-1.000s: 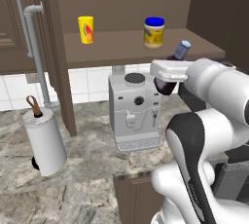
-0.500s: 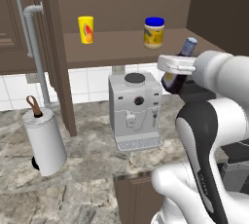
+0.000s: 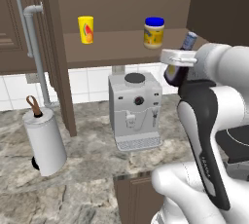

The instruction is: Pick the mayonnaise and condiment bottle from the counter and place them in the cabinet.

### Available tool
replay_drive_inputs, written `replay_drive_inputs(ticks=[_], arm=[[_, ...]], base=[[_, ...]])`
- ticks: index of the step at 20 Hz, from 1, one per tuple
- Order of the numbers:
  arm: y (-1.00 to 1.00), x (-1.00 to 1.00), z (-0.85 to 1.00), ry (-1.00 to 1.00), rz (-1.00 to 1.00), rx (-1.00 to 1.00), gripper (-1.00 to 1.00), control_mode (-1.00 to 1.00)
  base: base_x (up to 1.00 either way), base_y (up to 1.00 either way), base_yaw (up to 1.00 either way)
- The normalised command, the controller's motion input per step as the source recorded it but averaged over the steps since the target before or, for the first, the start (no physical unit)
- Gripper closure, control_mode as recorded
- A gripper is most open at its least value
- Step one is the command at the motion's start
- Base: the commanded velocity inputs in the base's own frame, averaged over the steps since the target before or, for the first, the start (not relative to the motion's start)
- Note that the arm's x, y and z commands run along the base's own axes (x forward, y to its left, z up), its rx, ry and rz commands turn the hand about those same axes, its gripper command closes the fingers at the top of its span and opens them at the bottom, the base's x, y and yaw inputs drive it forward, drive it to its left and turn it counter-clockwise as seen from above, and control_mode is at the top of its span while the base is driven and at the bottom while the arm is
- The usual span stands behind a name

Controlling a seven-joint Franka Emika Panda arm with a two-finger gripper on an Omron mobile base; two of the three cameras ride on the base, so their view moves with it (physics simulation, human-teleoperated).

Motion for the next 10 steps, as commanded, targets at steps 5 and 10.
replay_drive_inputs(ticks=[5,10], arm=[[-0.02,0.36,0.00,0.00,0.03,-0.02,1.00,-1.00],[0.00,0.27,0.00,0.00,0.02,-0.02,1.00,-1.00]], base=[[0.00,0.00,0.00],[0.00,0.00,0.00]])
